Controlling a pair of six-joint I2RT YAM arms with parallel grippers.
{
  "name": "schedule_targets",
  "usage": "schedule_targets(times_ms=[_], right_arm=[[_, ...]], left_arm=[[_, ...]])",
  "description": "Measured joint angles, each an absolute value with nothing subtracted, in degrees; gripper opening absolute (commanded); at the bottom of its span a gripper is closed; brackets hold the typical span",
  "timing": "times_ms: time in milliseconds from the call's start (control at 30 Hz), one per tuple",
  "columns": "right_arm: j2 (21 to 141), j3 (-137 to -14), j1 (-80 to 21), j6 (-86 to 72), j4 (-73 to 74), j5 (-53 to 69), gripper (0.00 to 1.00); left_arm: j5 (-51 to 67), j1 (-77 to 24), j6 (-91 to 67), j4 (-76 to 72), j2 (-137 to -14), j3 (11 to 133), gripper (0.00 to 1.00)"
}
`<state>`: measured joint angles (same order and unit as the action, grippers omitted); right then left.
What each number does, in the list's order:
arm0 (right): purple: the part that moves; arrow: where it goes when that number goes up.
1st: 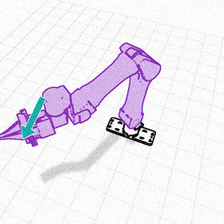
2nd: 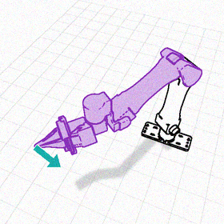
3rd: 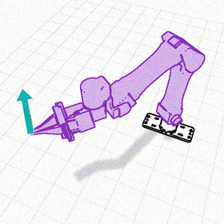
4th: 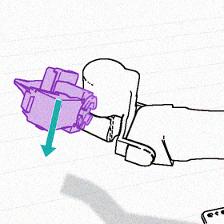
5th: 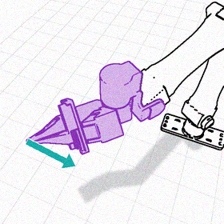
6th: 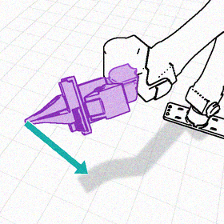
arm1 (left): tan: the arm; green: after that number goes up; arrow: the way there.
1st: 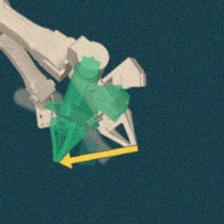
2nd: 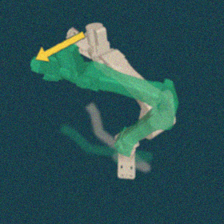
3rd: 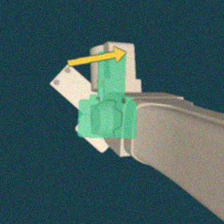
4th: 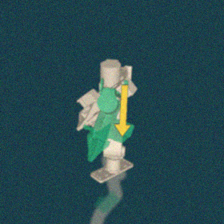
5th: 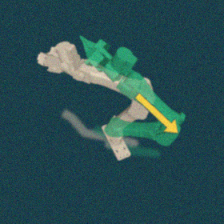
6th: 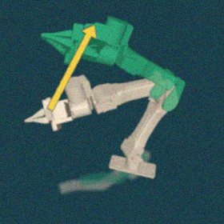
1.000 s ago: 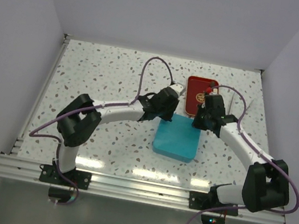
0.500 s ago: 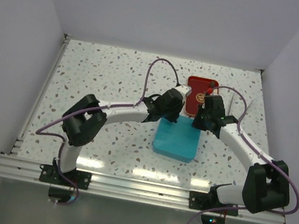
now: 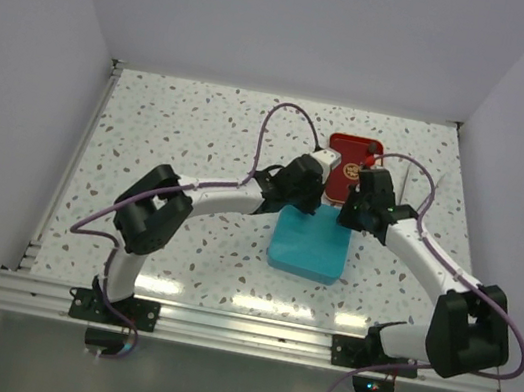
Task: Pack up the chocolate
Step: Close the box lid on the packing box.
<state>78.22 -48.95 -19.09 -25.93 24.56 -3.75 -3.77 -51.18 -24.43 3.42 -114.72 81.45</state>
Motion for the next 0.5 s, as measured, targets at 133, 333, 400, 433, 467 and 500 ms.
schedule_targets(times_ms=[133, 333, 400, 433, 467, 500], right_arm=[[77.38, -48.42, -19.07, -26.2, 25.17, -3.75, 0.0], [77.08, -48.36, -19.07, -26.61, 25.82, -3.75, 0.0], [76.73, -48.14, -19.07, -26.81, 26.06, -3.7, 0.0], [76.53, -48.07, -19.07, -26.94, 26.33, -3.66, 0.0], [76.44, -47.99, -19.07, -27.03, 26.48, -3.6, 0.0], [76.4, -47.97, -19.07, -27.09, 26.63, -3.53, 0.0]], left_arm=[[-2.96, -51.2, -24.4, 2.37, -115.2, 81.56, 0.0], [-1.26, -51.29, -24.4, 0.4, -116.11, 81.87, 0.0], [-0.89, -51.42, -24.43, -0.1, -116.29, 81.87, 0.0], [-0.69, -51.46, -24.43, -0.27, -116.36, 81.87, 0.0], [-0.56, -51.53, -24.43, -0.43, -116.4, 81.87, 0.0], [-0.4, -51.57, -24.4, -0.51, -116.44, 81.87, 0.0]])
